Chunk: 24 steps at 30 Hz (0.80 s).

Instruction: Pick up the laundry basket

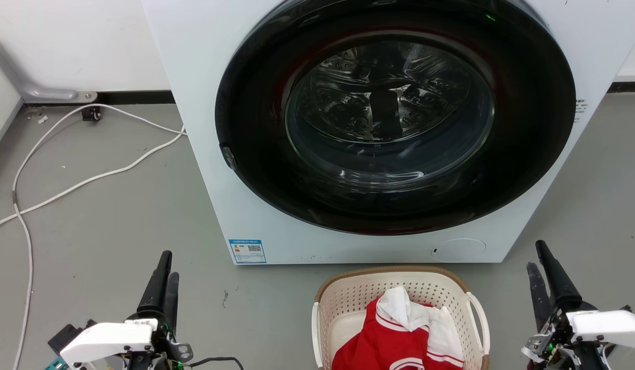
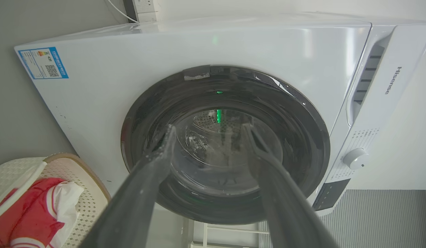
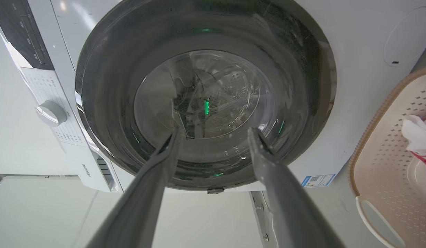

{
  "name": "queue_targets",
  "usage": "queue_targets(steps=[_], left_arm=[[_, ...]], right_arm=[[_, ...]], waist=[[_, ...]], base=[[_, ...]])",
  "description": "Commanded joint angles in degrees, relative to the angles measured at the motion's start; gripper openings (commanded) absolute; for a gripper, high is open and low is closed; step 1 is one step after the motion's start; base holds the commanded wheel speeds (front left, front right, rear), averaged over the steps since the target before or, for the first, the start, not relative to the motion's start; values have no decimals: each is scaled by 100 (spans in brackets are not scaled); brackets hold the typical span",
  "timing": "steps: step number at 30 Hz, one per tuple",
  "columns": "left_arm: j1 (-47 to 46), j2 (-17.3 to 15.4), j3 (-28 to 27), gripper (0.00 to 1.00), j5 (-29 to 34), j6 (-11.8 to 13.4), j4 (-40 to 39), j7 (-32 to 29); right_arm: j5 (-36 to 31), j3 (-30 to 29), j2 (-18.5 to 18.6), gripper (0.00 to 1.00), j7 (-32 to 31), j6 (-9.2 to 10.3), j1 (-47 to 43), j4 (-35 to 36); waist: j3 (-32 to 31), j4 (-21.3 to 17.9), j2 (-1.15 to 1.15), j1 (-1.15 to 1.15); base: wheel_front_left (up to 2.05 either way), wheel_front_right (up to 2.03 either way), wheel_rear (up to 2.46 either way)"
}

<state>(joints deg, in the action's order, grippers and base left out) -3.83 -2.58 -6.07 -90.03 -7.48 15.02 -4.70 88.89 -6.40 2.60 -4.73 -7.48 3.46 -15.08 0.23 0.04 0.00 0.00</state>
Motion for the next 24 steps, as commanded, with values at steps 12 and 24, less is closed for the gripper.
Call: queue_targets(steps=[12,24], left_arm=[[-5,-22,109,100,1579,216,-438,377],[83,-26,361,100,2977,457,-586,657]], right_arm=[[-1865,65,13,100,380,-1,-74,597],[-3451,145,17,100,658,-1,-223,964]], waist=[[2,10,0,0],[3,7,0,0]], base=[[0,0,0],[0,0,0]])
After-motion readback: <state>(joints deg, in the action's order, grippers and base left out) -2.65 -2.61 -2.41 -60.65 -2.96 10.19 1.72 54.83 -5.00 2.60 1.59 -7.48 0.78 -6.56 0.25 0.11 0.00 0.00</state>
